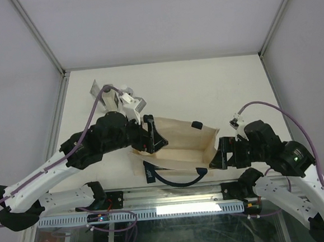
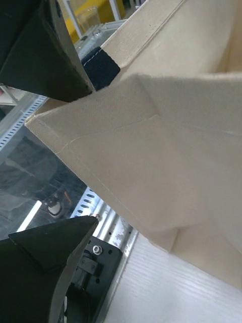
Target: Take the personal care products out of the canvas bag
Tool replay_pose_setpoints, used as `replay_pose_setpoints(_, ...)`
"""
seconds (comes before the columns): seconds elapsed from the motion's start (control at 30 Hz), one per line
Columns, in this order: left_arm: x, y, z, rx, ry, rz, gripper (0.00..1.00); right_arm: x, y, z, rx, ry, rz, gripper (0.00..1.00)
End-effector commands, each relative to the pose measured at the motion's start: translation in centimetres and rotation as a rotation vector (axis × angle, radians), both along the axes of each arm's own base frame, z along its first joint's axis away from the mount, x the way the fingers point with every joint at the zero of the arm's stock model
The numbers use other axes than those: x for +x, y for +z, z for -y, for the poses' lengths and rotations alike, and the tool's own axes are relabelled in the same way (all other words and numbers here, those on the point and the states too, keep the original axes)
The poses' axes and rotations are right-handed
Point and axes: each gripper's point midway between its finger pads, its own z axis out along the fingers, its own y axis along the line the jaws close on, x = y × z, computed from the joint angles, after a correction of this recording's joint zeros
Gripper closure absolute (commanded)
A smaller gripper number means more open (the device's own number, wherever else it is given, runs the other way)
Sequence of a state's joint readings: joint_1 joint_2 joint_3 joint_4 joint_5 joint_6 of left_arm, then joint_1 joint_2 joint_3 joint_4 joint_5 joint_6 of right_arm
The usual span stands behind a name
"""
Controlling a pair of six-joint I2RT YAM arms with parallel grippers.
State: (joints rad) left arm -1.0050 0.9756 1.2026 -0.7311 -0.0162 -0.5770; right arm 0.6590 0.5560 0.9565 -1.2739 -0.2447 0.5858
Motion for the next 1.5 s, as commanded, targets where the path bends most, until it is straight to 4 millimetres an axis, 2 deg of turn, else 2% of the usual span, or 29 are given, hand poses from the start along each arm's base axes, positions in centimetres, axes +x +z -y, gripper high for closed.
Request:
replay_pose_setpoints(0.0,-3.5,-4.5,0.0,0.034,-0.043,-0.149,0.23,-2.4,-0.8,-1.3,0.069,0.086,-0.12,0.06)
replay_pose_setpoints(0.1,-5.2,-6.7,-0.5,0.065,-0.05,-0.199,0.24,-2.7,-1.7,-1.2,0.048,0.078,-0.166,0.07)
replay_pose_setpoints(0.33,-6.2,-8.8,-2.6,0.117,-0.004,-0.268,0.25,-2.3,-2.4,-1.6,0.04,0.067,-0.191,0.09)
replay_pose_setpoints(0.47,-6.1,-10.1,-4.7,0.131,0.096,-0.309,0.28,-2.1,-3.1,-1.4,0.018,0.064,-0.193,0.1)
replay_pose_setpoints(0.6,-5.3,-11.4,-5.9,0.198,0.198,-0.328,0.28,-1.8,-3.3,-1.4,0.0,0.066,-0.194,0.11)
replay_pose_setpoints(0.7,-3.7,-11.8,-6.1,0.301,0.271,-0.301,0.28,-1.3,-3.3,-1.5,-0.011,0.067,-0.182,0.11)
replay_pose_setpoints(0.9,0.1,-9.3,-5.6,0.4,0.364,-0.158,0.3,-0.4,-3.1,-1.3,-0.049,0.06,-0.152,0.12)
replay_pose_setpoints(1.0,1.3,-8.2,-5.6,0.428,0.389,-0.1,0.3,0.0,-3.0,-1.2,-0.061,0.052,-0.137,0.12)
replay_pose_setpoints(1.13,2.3,-7.8,-6.4,0.507,0.403,-0.037,0.29,0.4,-2.9,-1.0,-0.076,0.043,-0.119,0.12)
replay_pose_setpoints(1.23,2.8,-8.5,-6.9,0.586,0.425,-0.026,0.25,0.6,-3.0,-0.9,-0.088,0.041,-0.114,0.12)
replay_pose_setpoints(1.47,3.1,-12.0,-7.0,0.696,0.458,-0.057,0.19,1.1,-3.1,-0.9,-0.1,0.041,-0.104,0.12)
